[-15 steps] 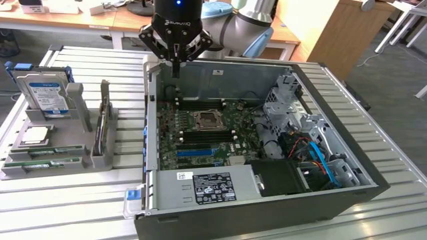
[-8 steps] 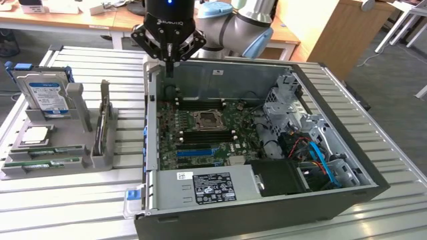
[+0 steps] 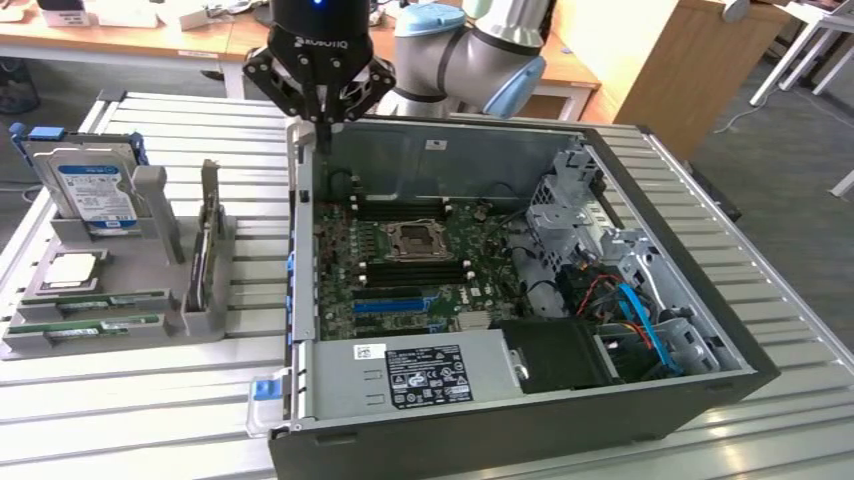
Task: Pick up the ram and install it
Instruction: 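Reach for the ram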
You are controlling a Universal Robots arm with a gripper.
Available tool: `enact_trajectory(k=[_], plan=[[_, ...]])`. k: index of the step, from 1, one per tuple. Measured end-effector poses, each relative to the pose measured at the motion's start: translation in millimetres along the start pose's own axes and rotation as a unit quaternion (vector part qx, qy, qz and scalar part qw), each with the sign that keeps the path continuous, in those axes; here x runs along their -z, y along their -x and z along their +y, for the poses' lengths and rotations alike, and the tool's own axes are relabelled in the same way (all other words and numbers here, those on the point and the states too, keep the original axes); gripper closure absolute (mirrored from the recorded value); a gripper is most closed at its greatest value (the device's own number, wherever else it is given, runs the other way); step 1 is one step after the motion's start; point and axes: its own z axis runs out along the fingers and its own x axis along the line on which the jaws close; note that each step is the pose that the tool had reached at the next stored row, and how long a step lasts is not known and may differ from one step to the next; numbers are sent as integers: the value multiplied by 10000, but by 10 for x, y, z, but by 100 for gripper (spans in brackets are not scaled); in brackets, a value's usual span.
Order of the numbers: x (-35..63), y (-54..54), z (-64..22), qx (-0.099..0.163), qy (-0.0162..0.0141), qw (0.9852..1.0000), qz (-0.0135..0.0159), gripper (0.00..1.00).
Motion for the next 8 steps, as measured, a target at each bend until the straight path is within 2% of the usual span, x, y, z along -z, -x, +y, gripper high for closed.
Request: enact_trajectory(k=[8], plan=[[3,-172,-11,0,0,10000,0,89]])
